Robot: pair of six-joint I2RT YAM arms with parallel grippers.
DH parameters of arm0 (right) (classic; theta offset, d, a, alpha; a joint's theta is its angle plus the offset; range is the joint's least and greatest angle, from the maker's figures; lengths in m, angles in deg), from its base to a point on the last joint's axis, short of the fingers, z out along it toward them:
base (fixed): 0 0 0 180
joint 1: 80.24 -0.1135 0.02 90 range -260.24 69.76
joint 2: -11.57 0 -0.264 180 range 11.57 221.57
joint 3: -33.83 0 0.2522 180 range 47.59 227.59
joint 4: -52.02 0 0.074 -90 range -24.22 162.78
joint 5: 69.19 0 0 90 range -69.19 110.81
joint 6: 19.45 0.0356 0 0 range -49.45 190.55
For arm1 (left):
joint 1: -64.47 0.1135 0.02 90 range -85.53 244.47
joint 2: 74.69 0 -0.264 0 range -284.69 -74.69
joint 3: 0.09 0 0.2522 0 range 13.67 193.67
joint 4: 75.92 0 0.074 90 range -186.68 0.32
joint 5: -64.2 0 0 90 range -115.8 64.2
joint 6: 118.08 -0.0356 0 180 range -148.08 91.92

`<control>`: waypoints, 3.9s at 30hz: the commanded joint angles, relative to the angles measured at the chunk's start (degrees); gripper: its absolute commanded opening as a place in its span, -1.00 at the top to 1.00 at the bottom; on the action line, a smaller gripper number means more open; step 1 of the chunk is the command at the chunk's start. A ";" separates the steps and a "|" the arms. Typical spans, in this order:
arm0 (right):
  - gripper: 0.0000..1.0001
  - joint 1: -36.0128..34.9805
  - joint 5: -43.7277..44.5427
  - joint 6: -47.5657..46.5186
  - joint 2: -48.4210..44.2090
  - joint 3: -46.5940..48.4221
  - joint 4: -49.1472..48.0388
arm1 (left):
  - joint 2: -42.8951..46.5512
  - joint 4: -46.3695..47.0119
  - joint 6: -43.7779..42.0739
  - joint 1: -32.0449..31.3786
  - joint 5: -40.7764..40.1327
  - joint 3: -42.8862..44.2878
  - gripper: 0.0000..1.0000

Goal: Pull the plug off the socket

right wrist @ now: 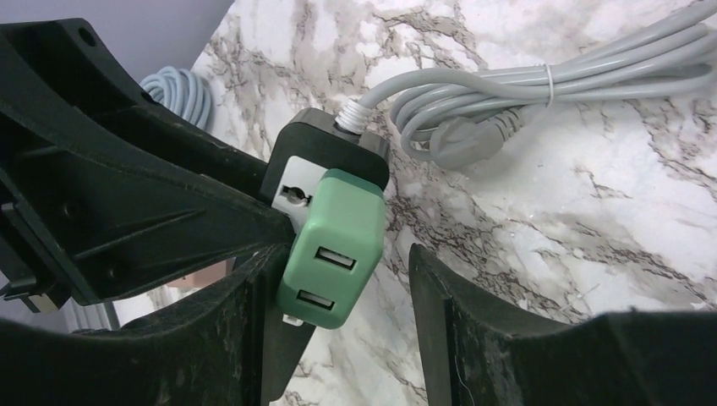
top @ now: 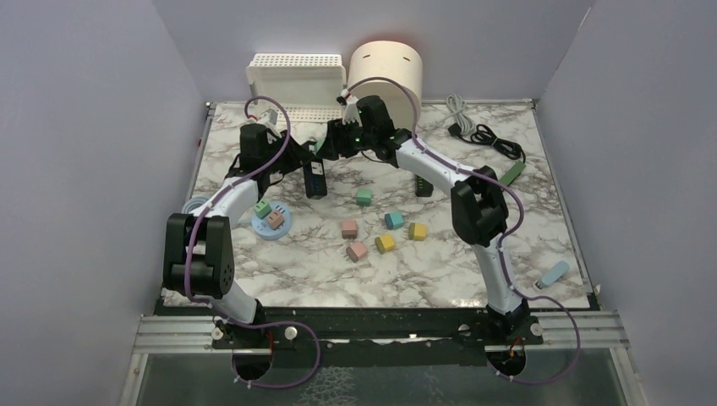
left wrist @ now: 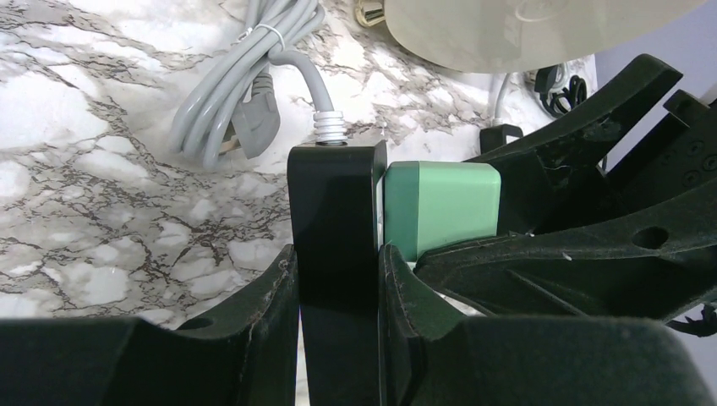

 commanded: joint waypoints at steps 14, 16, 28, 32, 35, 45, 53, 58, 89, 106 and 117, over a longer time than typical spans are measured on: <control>0.98 -2.29 6.28 -1.94 1.47 9.41 11.16 | 2.36 -0.04 0.07 -0.45 -6.87 2.08 1.00; 0.98 -3.96 15.57 -6.02 0.18 10.71 13.85 | 2.17 -1.73 0.63 -0.46 -9.61 2.29 1.00; 0.98 -4.55 11.45 -4.18 -8.48 1.10 4.27 | 0.73 -4.27 1.29 -0.45 -13.57 4.62 1.00; 0.98 -3.71 2.06 -7.20 -11.93 -3.72 -1.26 | 0.34 -4.43 1.03 -0.46 -13.96 4.82 1.00; 0.98 -3.75 6.35 -5.44 -13.23 -3.98 0.01 | -0.36 -4.57 1.08 -0.45 -14.42 5.12 1.00; 0.98 -3.06 12.54 -6.54 -17.38 -9.29 0.59 | -0.87 -5.53 0.59 -0.50 -15.22 5.97 1.00; 0.98 -2.86 15.25 -3.97 -16.23 -1.91 9.11 | -1.26 -5.03 0.66 -0.45 -15.53 5.96 1.00; 0.98 5.50 -9.19 4.65 -22.25 -19.08 -9.30 | -3.32 -4.82 -1.07 0.44 -14.49 8.69 1.00; 0.75 11.85 -6.45 -1.08 -21.72 -39.33 3.61 | -23.13 -4.02 8.92 19.67 0.82 19.63 0.65; 0.42 11.94 -3.94 2.71 -18.77 -42.41 2.30 | -19.73 -16.10 2.13 19.69 -9.57 24.41 -0.98; 0.00 11.88 3.00 0.87 -18.53 -39.90 7.00 | -5.73 -19.70 -1.86 19.70 -12.70 11.52 -0.98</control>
